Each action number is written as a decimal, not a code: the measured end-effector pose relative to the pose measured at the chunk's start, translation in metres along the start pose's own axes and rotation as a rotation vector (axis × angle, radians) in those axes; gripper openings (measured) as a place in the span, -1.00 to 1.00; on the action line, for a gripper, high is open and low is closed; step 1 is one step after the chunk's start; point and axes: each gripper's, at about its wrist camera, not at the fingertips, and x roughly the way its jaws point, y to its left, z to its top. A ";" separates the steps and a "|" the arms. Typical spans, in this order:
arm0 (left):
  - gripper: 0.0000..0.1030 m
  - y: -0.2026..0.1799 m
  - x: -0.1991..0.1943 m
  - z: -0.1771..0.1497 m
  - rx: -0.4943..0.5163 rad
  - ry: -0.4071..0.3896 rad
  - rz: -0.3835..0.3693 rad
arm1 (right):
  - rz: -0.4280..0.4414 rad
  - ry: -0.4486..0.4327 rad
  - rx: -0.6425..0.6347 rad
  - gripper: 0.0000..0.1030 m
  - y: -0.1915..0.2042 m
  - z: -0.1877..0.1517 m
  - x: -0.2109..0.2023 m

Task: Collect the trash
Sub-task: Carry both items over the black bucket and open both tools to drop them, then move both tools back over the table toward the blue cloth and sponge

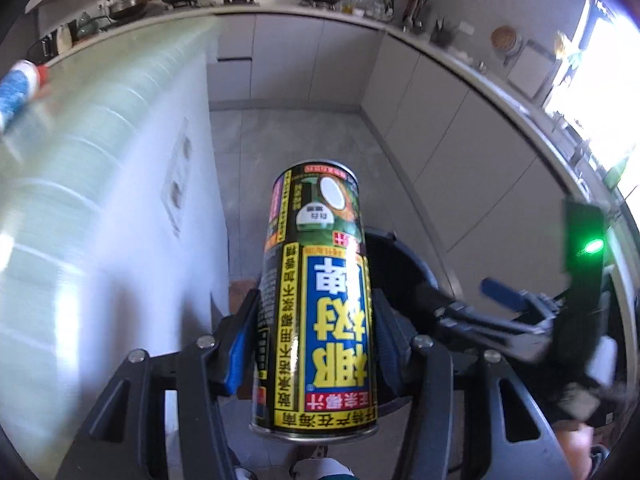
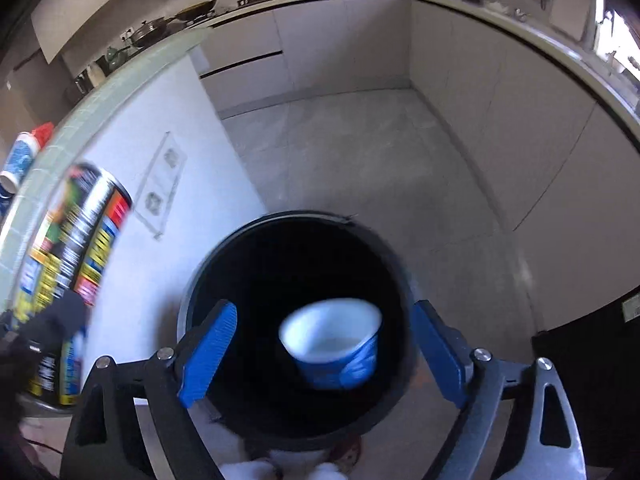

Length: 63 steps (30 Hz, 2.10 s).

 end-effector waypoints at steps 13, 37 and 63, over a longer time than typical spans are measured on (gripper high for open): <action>0.52 -0.037 0.021 0.008 0.040 0.024 0.076 | -0.119 -0.021 0.072 0.76 -0.054 0.006 0.001; 0.52 0.084 -0.178 0.030 -0.110 -0.151 0.168 | 0.060 -0.154 0.013 0.76 0.090 0.038 -0.144; 0.52 0.352 -0.235 -0.010 -0.274 -0.195 0.421 | 0.212 -0.165 -0.223 0.76 0.418 0.011 -0.128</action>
